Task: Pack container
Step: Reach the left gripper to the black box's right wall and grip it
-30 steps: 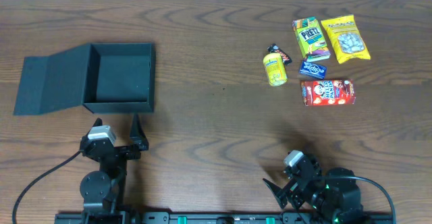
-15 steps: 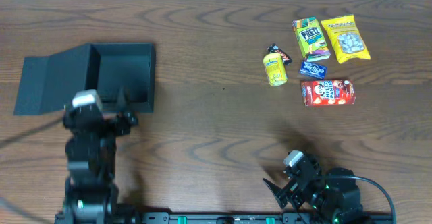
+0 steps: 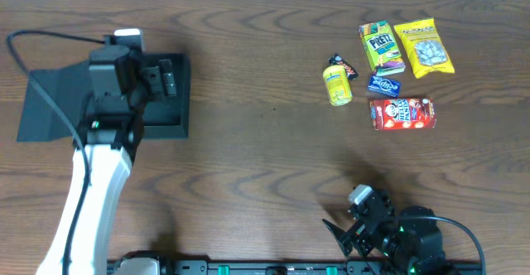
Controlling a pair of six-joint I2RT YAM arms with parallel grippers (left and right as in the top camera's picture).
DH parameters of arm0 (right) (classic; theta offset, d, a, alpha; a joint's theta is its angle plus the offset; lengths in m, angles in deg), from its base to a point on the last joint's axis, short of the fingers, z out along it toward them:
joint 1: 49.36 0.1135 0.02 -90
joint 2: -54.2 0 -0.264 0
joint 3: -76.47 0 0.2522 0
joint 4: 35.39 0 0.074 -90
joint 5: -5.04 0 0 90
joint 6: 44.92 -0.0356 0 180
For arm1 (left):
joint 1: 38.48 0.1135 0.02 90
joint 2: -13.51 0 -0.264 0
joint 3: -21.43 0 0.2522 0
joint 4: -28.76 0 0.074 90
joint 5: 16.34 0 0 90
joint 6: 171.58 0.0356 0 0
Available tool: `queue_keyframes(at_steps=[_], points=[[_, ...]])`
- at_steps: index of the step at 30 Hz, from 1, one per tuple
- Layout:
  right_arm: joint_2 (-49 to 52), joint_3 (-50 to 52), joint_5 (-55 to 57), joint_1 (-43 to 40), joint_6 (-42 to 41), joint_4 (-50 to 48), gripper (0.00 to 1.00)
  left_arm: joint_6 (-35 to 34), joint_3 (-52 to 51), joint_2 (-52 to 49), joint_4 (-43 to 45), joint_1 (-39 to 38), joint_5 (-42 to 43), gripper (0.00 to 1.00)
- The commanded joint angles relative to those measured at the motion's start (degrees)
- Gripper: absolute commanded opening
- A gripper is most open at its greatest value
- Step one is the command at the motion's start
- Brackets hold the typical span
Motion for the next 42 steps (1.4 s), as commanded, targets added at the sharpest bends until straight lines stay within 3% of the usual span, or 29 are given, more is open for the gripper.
queue_keyframes(at_steps=[1,15,20,30,31,33,38,42], points=[[-0.33,0.26,-0.59,-0.37,0.76,0.07,0.99,1.31,1.07,-3.93,-0.74,0.09,5.90,0.95],[-0.33,0.26,-0.59,-0.37,0.76,0.07,0.99,0.48,1.07,-9.16,-0.48,0.11,10.51,0.95],[-0.33,0.26,-0.59,-0.37,0.76,0.07,0.99,0.48,0.83,-10.86,-2.67,0.09,16.06,0.95],[-0.33,0.26,-0.59,-0.37,0.76,0.07,0.99,0.48,0.63,-18.82,-3.93,0.09,15.80,0.98],[-0.33,0.26,-0.59,-0.37,0.76,0.07,0.99,0.48,0.63,-19.45,-3.87,0.09,15.50,0.91],[-0.33,0.26,-0.59,-0.37,0.76,0.07,0.99,0.50,0.63,-20.55,-3.87,0.09,15.06,0.88],[-0.33,0.26,-0.59,-0.37,0.76,0.07,0.99,0.48,0.63,-23.10,-3.89,0.09,13.90,0.68],[-0.33,0.26,-0.59,-0.37,0.76,0.07,0.99,0.48,0.66,-23.19,-2.82,0.09,13.92,0.42]])
